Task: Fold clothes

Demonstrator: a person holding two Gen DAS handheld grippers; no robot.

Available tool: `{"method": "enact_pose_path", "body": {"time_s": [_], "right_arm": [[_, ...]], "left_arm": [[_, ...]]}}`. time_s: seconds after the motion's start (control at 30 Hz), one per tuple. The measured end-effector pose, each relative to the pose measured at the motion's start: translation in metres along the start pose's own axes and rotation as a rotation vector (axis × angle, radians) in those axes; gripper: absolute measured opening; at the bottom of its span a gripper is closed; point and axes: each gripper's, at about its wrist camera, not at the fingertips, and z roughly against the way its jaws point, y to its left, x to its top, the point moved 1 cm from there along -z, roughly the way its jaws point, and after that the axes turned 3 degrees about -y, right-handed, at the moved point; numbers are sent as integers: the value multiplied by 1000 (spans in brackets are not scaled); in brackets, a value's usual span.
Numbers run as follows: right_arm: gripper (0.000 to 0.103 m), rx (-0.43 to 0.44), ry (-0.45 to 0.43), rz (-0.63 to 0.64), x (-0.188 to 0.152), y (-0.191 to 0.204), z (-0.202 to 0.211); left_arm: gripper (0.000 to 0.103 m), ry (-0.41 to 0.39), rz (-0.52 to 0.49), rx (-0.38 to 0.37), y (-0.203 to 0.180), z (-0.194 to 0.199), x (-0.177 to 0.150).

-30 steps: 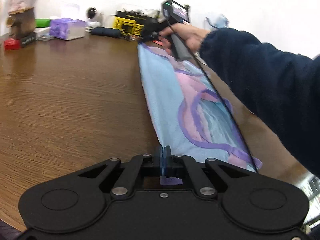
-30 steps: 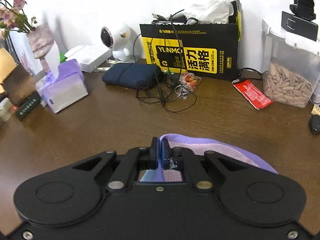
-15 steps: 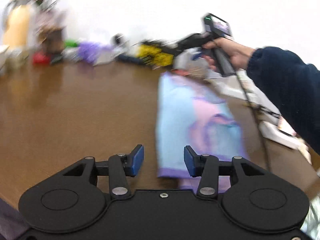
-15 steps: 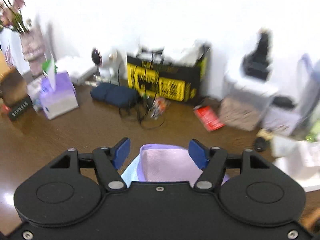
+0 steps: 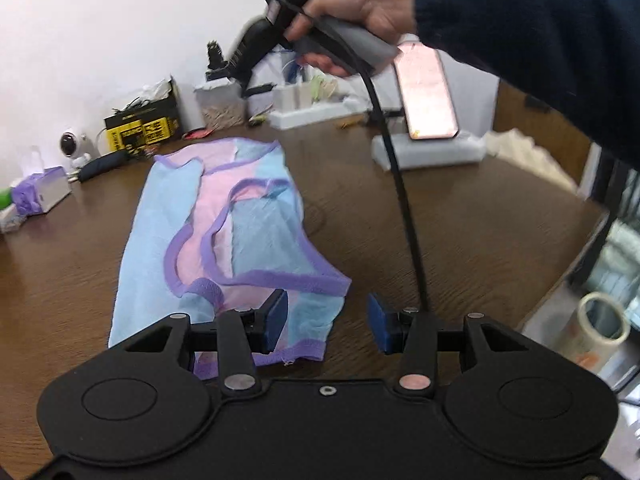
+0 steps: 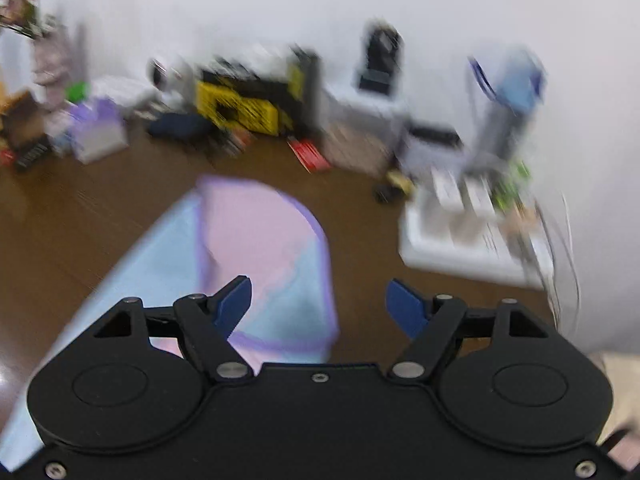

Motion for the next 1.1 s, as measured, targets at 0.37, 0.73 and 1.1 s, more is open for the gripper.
{"method": "enact_pose_path", "body": {"time_s": [0.37, 0.73, 1.1], "right_arm": [[45, 47, 64, -188, -36, -23, -57], [7, 55, 22, -135, -30, -10, -54], [6, 72, -21, -136, 28, 50, -55]], "left_arm": [[27, 45, 80, -65, 15, -15, 1], [2, 44, 284, -113, 53, -11, 4], [1, -127, 781, -9, 121, 36, -30]]}}
